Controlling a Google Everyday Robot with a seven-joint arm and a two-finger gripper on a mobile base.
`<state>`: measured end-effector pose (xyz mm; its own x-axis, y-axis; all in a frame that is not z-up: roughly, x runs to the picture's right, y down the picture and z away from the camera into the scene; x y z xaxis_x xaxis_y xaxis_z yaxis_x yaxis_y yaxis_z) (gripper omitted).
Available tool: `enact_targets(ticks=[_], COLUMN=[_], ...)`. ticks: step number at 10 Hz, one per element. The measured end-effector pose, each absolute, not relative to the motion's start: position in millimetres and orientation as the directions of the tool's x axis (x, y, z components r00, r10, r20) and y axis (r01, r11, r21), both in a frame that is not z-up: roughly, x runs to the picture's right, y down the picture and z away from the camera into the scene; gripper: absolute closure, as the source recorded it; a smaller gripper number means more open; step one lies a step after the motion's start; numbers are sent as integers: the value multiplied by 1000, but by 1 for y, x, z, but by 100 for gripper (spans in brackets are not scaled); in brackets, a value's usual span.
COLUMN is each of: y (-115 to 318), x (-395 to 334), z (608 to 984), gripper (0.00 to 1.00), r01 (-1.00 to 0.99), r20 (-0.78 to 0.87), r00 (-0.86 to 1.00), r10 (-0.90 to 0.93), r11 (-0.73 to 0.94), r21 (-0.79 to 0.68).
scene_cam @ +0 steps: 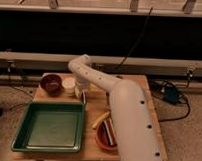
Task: Place brush in purple bowl
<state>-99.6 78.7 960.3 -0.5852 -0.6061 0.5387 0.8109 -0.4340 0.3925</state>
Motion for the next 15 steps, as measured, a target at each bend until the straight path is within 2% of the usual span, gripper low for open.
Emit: enact_targets(ticks=[3, 4, 7, 15], y=[79, 79, 72, -24], x=[-98, -98, -96, -77], z=[961, 961, 956, 893], gripper=[92, 99, 100, 100], r01=[816, 815, 818, 804], r20=[540, 539, 525, 365], r00=[-579, -579, -575, -587], r10=[-611, -612, -627, -723], r11=[-430, -429, -425, -468], r21=[387, 388, 388, 366])
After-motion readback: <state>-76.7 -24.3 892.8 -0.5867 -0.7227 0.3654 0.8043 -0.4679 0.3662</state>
